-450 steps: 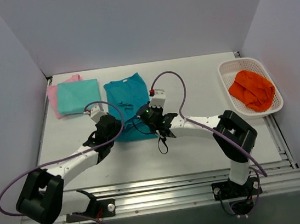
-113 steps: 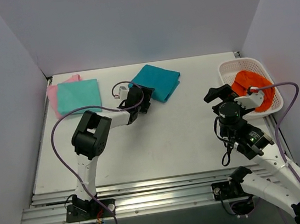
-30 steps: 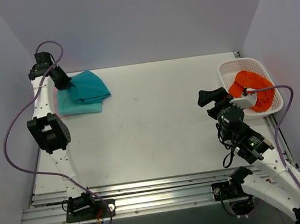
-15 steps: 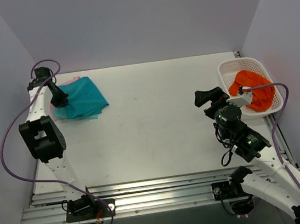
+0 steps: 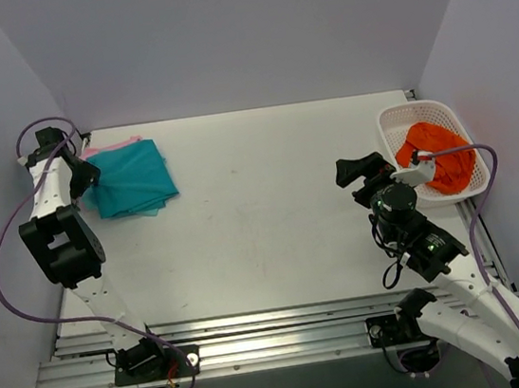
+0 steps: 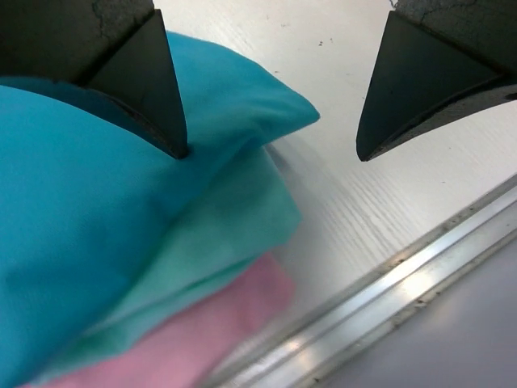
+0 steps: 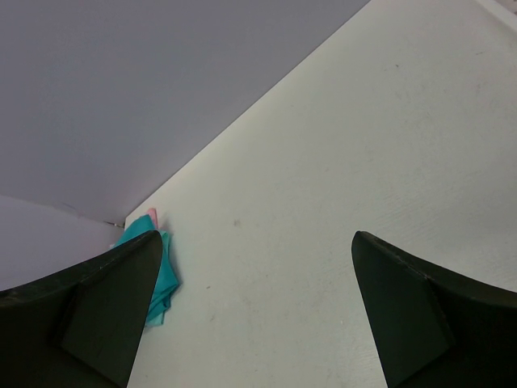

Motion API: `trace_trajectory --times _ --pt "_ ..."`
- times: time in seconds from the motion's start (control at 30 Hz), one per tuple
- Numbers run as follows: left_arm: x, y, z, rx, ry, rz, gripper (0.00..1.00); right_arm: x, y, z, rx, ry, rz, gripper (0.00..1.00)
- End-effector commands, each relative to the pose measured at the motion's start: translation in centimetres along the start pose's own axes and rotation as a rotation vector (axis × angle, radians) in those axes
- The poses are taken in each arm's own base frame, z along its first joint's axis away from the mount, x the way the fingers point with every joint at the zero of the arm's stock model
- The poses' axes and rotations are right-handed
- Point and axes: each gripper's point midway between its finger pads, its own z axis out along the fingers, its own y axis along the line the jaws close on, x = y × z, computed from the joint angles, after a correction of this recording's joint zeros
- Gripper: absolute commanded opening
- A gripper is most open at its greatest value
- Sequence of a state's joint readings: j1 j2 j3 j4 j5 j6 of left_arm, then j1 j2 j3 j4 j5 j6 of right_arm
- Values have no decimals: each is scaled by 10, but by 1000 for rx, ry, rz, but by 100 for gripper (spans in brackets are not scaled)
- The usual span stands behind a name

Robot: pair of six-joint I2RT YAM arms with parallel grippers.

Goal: Fold and stack the t-shirts
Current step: Put the neatly folded tshirt into the corner of the board with the left arm

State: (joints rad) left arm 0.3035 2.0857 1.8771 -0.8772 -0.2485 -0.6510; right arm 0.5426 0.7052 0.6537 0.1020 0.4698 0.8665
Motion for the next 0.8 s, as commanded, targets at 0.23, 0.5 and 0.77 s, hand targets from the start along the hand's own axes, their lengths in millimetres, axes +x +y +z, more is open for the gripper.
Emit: trace_trajectory --times 0.23,0.5,0.77 --pt "-68 20 -136 108 -391 -241 94 -5 3 3 -10 -26 9 98" --pt "-52 -1 -275 410 -613 -176 94 10 15 20 -28 13 -50 97" --pt "51 18 -278 550 -538 4 94 67 99 1 -319 205 -240 97"
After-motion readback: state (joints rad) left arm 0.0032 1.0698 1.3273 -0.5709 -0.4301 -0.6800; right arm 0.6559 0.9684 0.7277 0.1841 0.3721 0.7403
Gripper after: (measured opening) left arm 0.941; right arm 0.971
